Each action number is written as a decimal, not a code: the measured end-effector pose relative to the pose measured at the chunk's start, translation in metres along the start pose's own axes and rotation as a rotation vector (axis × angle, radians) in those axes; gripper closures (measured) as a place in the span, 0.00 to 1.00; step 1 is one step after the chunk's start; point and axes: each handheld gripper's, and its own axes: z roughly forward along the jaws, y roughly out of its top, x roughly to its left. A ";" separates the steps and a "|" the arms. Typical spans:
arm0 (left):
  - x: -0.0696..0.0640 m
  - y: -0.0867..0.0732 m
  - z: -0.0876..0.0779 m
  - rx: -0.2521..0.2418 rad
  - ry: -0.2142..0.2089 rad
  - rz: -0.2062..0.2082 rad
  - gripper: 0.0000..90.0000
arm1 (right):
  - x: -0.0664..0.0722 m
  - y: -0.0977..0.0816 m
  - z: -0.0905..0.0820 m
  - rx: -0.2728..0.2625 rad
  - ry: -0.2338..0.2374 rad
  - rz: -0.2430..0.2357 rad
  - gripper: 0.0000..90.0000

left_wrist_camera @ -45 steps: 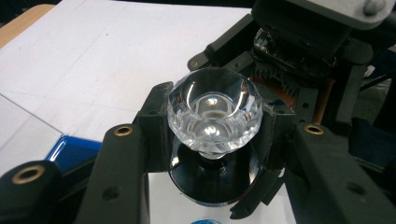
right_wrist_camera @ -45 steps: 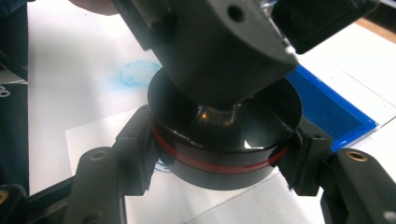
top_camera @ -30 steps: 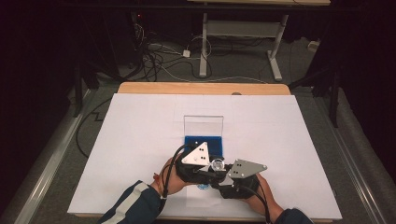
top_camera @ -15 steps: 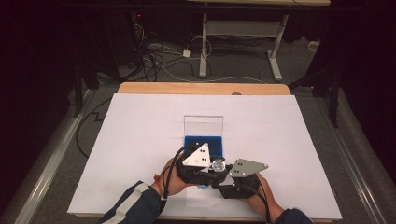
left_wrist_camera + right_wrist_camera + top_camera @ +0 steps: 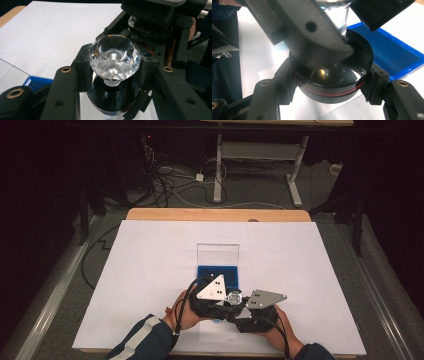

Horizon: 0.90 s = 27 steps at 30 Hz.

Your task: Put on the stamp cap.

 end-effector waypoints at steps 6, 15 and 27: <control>0.001 0.000 0.000 -0.001 0.002 -0.005 0.60 | -0.001 0.001 -0.002 0.008 -0.020 -0.022 0.43; 0.006 -0.002 -0.003 -0.006 0.004 -0.031 0.60 | -0.001 0.000 -0.001 0.005 -0.048 -0.030 0.42; 0.006 -0.002 -0.002 -0.006 0.004 -0.031 0.60 | 0.000 0.000 0.000 0.008 -0.047 -0.026 0.42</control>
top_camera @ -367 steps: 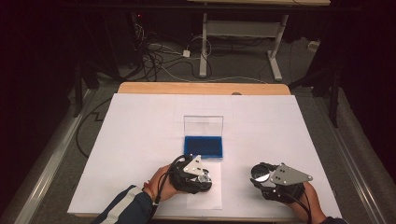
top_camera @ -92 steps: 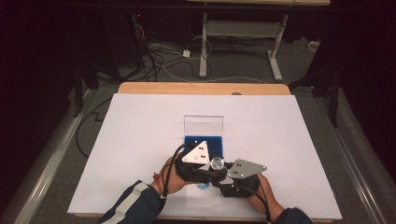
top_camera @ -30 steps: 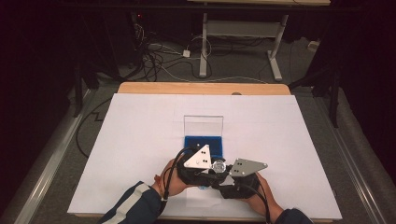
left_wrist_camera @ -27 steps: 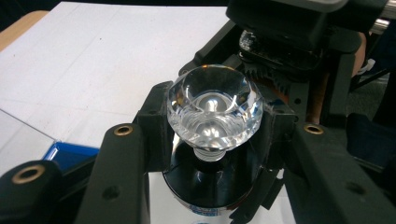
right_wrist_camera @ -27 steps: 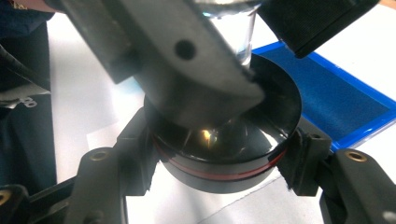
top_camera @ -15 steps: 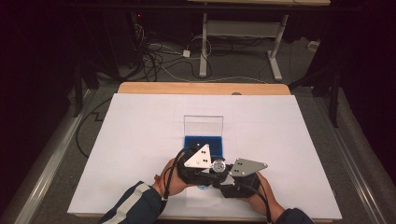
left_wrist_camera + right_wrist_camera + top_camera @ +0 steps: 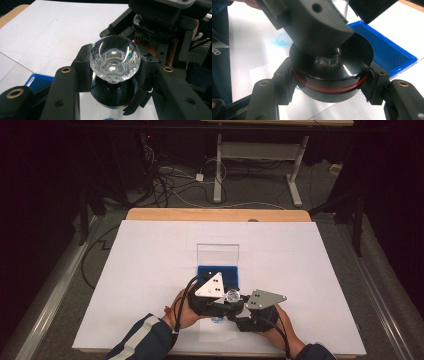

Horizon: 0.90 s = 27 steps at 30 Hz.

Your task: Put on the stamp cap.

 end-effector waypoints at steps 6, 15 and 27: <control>0.000 -0.001 0.000 0.003 -0.001 -0.002 0.60 | 0.001 0.000 0.000 -0.005 0.002 -0.007 0.40; 0.001 -0.001 0.000 0.003 -0.001 -0.004 0.60 | 0.000 0.000 0.001 -0.003 -0.003 -0.004 0.33; 0.005 -0.001 -0.008 -0.004 0.015 -0.009 0.60 | 0.001 -0.002 0.002 0.038 0.006 -0.024 0.24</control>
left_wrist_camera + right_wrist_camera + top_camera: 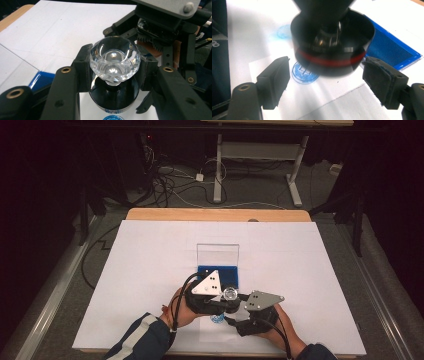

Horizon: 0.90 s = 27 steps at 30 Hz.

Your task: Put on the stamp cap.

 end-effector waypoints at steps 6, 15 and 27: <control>0.003 -0.001 -0.008 -0.009 0.011 -0.008 0.60 | -0.005 -0.004 -0.007 0.011 -0.016 0.001 0.23; 0.009 -0.004 -0.017 -0.018 0.033 -0.023 0.60 | -0.011 -0.011 -0.021 0.014 -0.063 -0.014 0.23; 0.015 -0.007 -0.029 -0.025 0.057 -0.034 0.60 | -0.017 -0.019 -0.040 -0.003 -0.119 -0.027 0.23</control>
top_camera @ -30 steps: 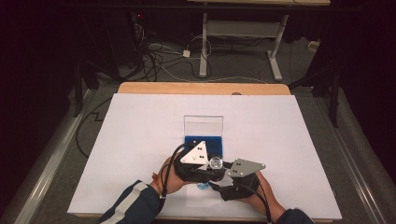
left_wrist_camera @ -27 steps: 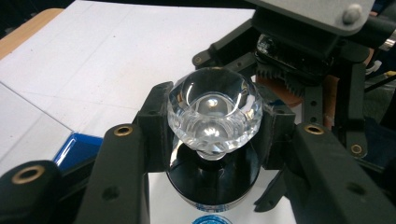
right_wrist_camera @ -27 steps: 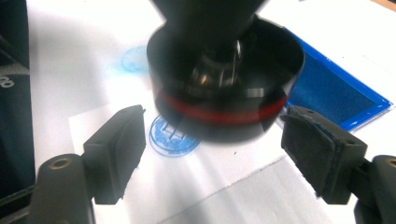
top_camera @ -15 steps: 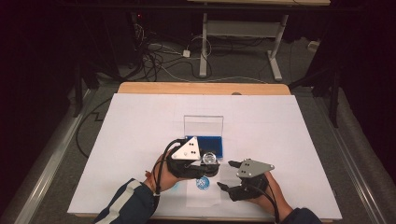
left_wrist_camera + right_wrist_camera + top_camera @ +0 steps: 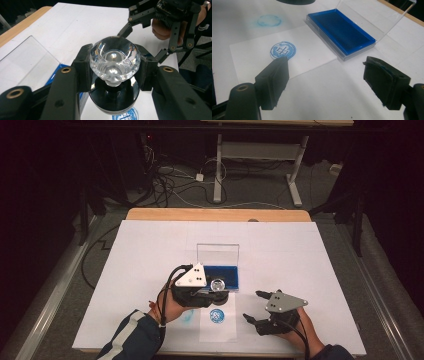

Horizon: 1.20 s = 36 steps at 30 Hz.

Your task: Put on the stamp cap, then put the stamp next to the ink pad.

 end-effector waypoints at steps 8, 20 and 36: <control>0.005 -0.003 -0.005 -0.006 0.010 -0.011 0.60 | -0.007 -0.008 -0.013 -0.013 -0.017 0.022 0.23; 0.015 -0.007 -0.014 -0.002 0.039 -0.024 0.60 | -0.019 -0.018 -0.031 -0.031 -0.070 0.052 0.23; 0.028 -0.016 -0.027 0.008 0.093 -0.047 0.60 | -0.032 -0.029 -0.049 -0.038 -0.123 0.082 0.23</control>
